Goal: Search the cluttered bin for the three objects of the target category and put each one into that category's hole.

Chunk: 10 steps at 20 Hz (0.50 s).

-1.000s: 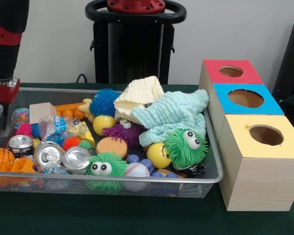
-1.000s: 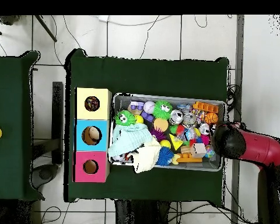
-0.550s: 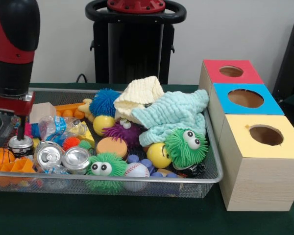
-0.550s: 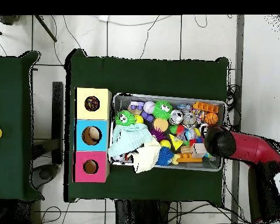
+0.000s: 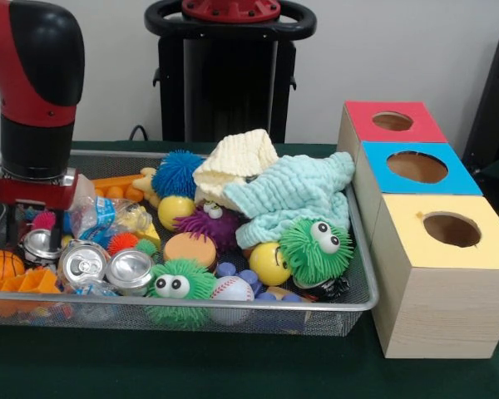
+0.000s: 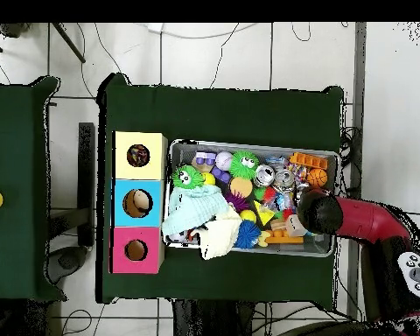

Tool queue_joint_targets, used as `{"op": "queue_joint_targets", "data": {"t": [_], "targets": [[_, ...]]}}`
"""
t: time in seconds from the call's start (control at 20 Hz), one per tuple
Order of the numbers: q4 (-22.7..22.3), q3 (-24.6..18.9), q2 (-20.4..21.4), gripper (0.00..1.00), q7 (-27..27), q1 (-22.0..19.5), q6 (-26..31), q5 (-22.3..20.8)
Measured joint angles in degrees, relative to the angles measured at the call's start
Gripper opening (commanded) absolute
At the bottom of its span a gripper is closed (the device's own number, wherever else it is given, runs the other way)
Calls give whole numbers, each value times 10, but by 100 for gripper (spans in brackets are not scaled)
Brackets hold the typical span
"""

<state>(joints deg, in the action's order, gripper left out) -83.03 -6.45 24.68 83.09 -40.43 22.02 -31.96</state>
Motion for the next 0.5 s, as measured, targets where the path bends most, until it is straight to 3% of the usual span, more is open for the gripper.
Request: {"op": "queue_joint_targets", "data": {"t": [0.5], "targets": [[6, 0, -8, 100, 0, 3, -12, 19]]}}
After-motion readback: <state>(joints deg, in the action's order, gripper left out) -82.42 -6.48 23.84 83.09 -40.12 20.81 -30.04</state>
